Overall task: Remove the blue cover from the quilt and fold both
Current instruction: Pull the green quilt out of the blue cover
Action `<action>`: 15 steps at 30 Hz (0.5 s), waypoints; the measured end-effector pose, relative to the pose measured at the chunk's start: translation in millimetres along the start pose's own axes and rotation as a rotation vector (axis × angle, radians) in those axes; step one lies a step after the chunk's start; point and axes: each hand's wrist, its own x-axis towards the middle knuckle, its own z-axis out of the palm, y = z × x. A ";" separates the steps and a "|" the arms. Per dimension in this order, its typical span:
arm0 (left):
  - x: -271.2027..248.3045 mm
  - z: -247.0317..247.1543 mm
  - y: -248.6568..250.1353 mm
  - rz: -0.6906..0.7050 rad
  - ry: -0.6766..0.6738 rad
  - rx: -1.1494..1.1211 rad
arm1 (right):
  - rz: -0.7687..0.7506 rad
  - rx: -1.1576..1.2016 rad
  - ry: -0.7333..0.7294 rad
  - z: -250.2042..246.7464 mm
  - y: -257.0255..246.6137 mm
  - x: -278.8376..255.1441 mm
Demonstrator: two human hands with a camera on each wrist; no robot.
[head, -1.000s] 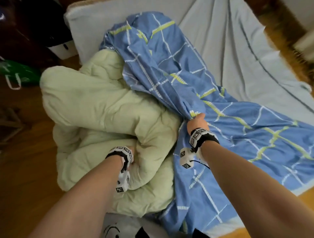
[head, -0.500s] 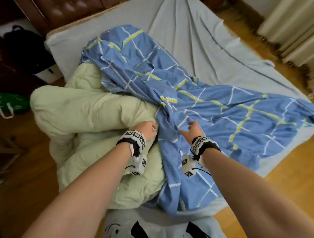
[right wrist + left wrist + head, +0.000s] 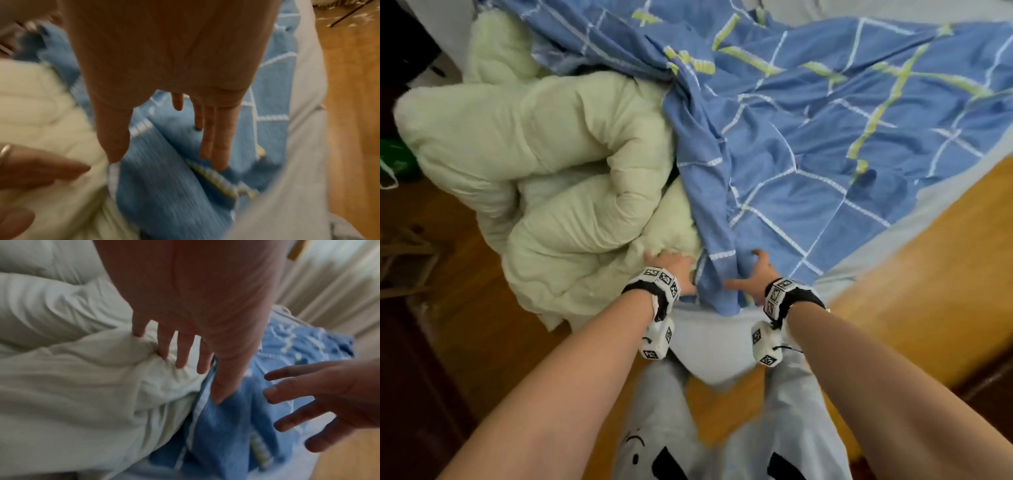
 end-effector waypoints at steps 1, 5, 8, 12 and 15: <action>8.8 18.8 -4.8 -0.018 0.023 0.084 | 0.060 -0.019 0.013 20.2 13.7 3.5; 44.8 76.0 -41.6 -0.120 0.126 0.253 | 0.285 0.019 0.108 105.3 36.2 31.3; 71.7 93.2 -72.7 -0.160 0.128 0.318 | 0.340 0.275 0.285 154.9 24.4 72.0; 75.6 95.6 -77.3 -0.148 0.116 0.371 | 0.213 0.336 0.450 153.0 21.3 87.2; 65.1 80.5 -58.9 -0.146 0.122 0.321 | 0.074 0.381 0.536 120.7 29.1 62.4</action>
